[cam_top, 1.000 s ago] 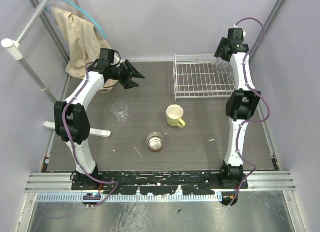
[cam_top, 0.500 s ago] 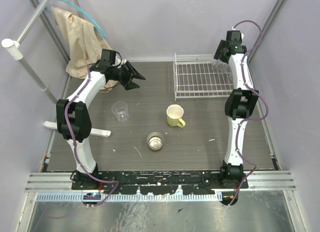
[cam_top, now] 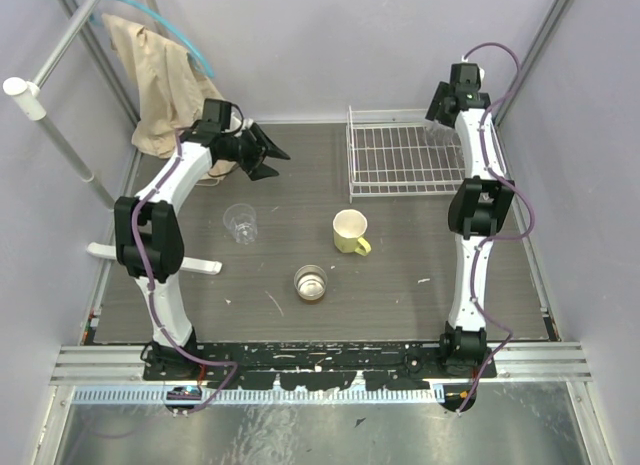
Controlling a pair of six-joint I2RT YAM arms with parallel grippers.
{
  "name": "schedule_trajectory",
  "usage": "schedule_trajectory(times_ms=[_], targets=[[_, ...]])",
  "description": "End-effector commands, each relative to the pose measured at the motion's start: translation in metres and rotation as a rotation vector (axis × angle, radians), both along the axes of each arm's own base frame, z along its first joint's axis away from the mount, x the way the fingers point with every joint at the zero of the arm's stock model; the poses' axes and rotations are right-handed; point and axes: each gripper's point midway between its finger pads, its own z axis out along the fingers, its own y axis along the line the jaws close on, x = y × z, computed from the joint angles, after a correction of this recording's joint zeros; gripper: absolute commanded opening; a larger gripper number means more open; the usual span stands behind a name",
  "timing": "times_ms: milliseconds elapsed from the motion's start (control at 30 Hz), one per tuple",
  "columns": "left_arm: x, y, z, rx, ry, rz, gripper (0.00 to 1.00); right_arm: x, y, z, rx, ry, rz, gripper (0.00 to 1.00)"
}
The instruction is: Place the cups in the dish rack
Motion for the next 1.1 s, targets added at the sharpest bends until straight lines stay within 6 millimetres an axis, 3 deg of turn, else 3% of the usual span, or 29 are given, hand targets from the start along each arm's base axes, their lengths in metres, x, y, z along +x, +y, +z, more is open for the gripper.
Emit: schedule_trajectory(times_ms=[0,700,1067], targets=[[0.008,0.0,0.008,-0.017,-0.017,-0.002,0.62,0.017,-0.003,0.028,-0.029,-0.105,-0.008,0.22],[0.015,0.003,0.005,-0.006,-0.013,-0.002,0.62,0.026,0.003,0.021,-0.029,-0.118,0.015,0.84],[0.018,0.006,0.002,0.029,-0.019,-0.019,0.62,0.022,0.008,0.051,-0.036,-0.165,0.013,0.96]])
